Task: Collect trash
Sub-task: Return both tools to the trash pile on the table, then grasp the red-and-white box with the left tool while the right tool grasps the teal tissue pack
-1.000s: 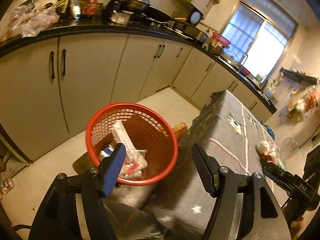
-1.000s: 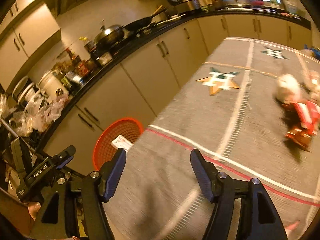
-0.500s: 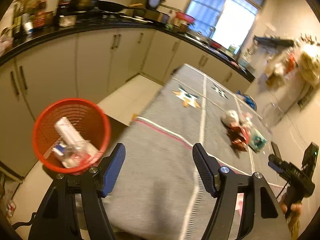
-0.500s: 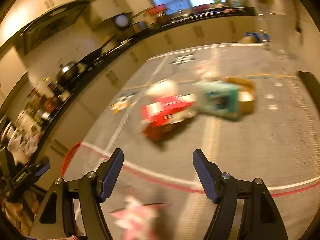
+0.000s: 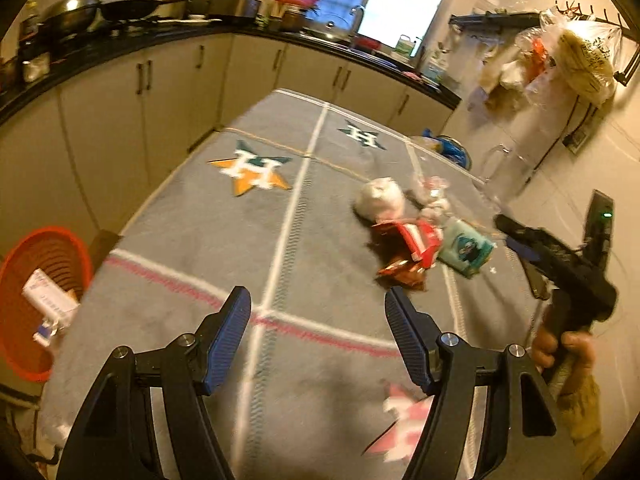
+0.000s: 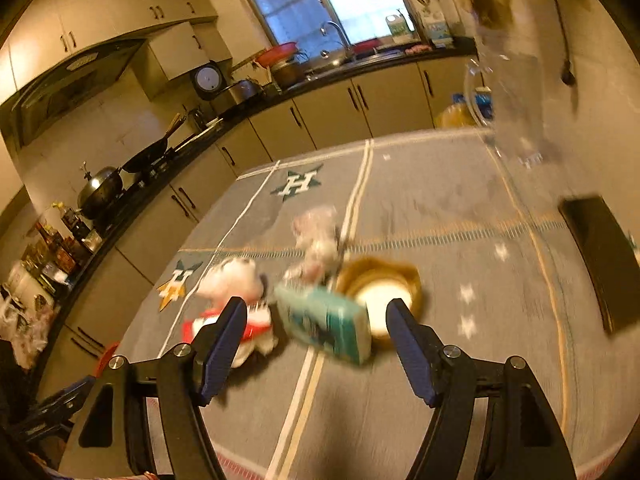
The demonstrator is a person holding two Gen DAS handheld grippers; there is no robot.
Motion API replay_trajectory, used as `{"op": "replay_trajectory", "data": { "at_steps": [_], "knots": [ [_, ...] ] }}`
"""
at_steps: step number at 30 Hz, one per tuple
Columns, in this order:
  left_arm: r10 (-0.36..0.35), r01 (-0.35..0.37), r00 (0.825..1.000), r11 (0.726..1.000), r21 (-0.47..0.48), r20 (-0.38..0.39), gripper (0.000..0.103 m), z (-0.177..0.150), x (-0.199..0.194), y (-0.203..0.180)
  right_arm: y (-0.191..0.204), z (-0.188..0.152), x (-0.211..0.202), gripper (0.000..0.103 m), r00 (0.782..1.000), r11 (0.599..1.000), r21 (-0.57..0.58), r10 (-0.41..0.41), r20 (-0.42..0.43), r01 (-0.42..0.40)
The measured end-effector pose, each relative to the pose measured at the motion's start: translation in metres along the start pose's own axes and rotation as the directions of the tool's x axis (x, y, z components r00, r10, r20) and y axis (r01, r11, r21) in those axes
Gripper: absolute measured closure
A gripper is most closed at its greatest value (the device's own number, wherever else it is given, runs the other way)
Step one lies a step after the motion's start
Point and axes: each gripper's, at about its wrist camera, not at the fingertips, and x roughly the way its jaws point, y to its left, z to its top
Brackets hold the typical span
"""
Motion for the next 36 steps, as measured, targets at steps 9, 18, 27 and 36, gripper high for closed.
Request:
{"op": "replay_trajectory", "data": {
  "at_steps": [9,18,27,36],
  "knots": [
    [-0.073,0.077,0.996,0.995,0.058,-0.057,0.035,0.031,0.052,-0.032,-0.006,-0.01,0.039,0.036,0.997,1.0,-0.02,0.015,-0.075,-0.016],
    [-0.191,0.199,0.967,0.979,0.033,-0.166,0.035,0.043,0.105,-0.058,-0.012,-0.015,0.039,0.076,0.992,0.997,0.006,0.075,-0.098,-0.074],
    [-0.222,0.23,0.954,0.973,0.014,-0.203,0.091,0.043,0.125,-0.077,-0.01,-0.02,0.036,0.078,0.993,0.997,-0.007,0.073,-0.089,-0.074],
    [-0.25,0.251,0.964,0.968,-0.007,-0.091,0.098,0.039,0.071,-0.074,-0.006,-0.02,0.028,0.085,0.995,0.997,-0.023,0.072,-0.065,-0.073]
  ]
}}
